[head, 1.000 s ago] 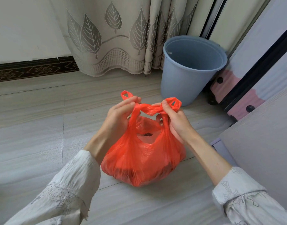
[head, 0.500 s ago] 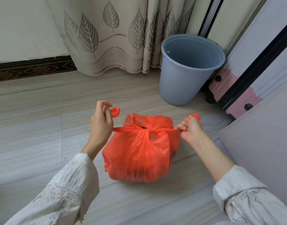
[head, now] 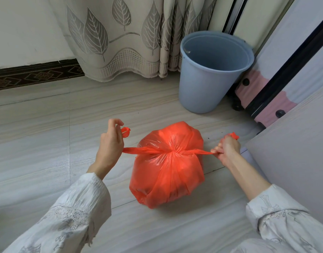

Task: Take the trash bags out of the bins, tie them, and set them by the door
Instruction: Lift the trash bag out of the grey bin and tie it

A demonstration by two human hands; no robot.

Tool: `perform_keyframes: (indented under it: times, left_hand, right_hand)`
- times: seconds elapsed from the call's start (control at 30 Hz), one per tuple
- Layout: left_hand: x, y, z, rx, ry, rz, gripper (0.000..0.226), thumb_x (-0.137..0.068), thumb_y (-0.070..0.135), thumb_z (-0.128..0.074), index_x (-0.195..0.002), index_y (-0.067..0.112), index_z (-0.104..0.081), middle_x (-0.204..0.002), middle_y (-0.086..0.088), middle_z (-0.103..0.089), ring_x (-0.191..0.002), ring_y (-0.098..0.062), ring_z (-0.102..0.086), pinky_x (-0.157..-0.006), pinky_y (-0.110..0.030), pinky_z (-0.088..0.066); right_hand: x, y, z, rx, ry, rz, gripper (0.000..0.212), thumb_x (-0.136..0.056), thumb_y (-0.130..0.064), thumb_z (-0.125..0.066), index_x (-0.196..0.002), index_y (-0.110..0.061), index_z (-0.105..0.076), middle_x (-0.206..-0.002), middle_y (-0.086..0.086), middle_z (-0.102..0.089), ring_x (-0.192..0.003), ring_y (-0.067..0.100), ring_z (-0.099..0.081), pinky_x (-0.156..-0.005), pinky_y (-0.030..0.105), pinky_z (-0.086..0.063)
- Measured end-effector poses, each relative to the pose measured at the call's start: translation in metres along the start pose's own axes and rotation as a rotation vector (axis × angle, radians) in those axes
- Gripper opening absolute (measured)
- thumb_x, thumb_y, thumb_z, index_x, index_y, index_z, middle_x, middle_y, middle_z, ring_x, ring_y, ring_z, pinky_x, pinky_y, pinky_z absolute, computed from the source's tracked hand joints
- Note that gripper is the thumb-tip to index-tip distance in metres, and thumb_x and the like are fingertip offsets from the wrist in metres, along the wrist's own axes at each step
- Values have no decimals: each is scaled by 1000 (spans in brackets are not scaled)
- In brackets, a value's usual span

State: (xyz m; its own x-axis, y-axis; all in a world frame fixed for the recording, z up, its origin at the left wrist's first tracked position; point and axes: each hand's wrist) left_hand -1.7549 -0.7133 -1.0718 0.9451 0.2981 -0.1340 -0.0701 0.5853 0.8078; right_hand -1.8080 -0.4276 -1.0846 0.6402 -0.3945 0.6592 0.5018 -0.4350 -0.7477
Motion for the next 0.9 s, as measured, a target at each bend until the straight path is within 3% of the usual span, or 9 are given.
perform_keyframes:
  times: [0.2, 0.27, 0.33, 0.4, 0.53, 0.63, 0.73, 0.8, 0.9]
  left_hand:
    - [-12, 0, 0, 268, 49, 102, 24, -96, 17, -36, -120, 12, -37, -69, 1, -54, -64, -23, -53, -64, -33, -48]
    - [-11, 2, -1, 458, 22, 188, 36, -94, 22, -44, -127, 15, -31, -76, 1, -56, -69, -18, -57, -68, -23, -50]
    - [-11, 0, -3, 643, -9, 297, 53, -90, 25, -53, -135, 13, -28, -95, -2, -63, -89, -15, -62, -83, -26, -48]
    - [-11, -3, -7, 823, -42, 436, 53, -86, 26, -59, -132, 11, -38, -113, -2, -61, -109, -16, -58, -92, -34, -45]
    - [-2, -4, -26, 1125, -62, 704, 7, -90, 18, -52, -96, 15, -54, -102, -1, -59, -106, -19, -56, -89, -33, -45]
    - [11, 7, -44, 1124, -25, 701, 14, -93, 18, -48, -86, 10, -58, -83, -2, -67, -86, -15, -62, -85, -32, -45]
    - [17, 23, -50, 1181, 37, 609, 30, -97, 24, -37, -79, 9, -56, -63, -1, -66, -62, -9, -66, -75, -31, -48]
    - [16, 33, -49, 1301, 22, 554, 37, -99, 28, -31, -71, 11, -48, -50, 1, -56, -50, -12, -59, -67, -29, -52]
    - [12, 43, -48, 1275, -60, 494, 40, -99, 35, -26, -64, 17, -37, -39, 8, -28, -37, -9, -32, -48, -23, -43]
  right_hand:
    - [1, 2, 6, -161, -217, -17, 43, -98, -40, -30, -66, -15, -40, -37, -2, -40, -32, 10, -41, -52, 28, -47]
    - [5, 3, 8, -218, -292, 12, 45, -96, -50, -29, -100, -12, -54, -80, 9, -62, -80, 18, -65, -84, 36, -49]
    - [9, 7, 9, -322, -309, -17, 61, -93, -54, -32, -139, -15, -31, -135, 14, -46, -131, 25, -43, -111, 39, -32]
    - [12, 14, 9, -477, -248, -115, 76, -90, -52, -44, -145, -7, -18, -149, 15, -30, -141, 26, -28, -117, 39, -23]
    - [20, 29, -2, -541, -275, -248, 53, -85, -32, -63, -124, 1, -48, -128, 15, -52, -113, 24, -57, -103, 36, -44]
    - [35, 42, -18, -26, -181, 32, 14, -89, -17, -58, -95, -5, -63, -96, 8, -63, -84, 16, -59, -79, 26, -48]
    - [48, 45, -21, 467, -86, 464, 36, -97, -28, -40, -84, -8, -66, -89, 2, -66, -85, 13, -57, -69, 17, -40]
    - [52, 40, -24, 393, -200, 517, 47, -100, -30, -30, -65, -13, -56, -73, -2, -67, -78, 12, -61, -72, 12, -43]
    - [53, 36, -35, 118, -428, 403, 50, -100, -35, -24, -57, -15, -36, -40, -6, -51, -49, 14, -59, -73, 30, -49]
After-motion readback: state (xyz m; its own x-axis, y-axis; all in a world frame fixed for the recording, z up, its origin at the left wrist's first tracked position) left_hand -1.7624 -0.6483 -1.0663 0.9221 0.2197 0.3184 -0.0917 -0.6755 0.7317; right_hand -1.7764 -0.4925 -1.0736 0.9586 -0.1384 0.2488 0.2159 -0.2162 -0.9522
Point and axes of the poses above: each hand's wrist, its own x-axis away from the middle knuckle, its own z-axis out of the back of the hand, y = z × x
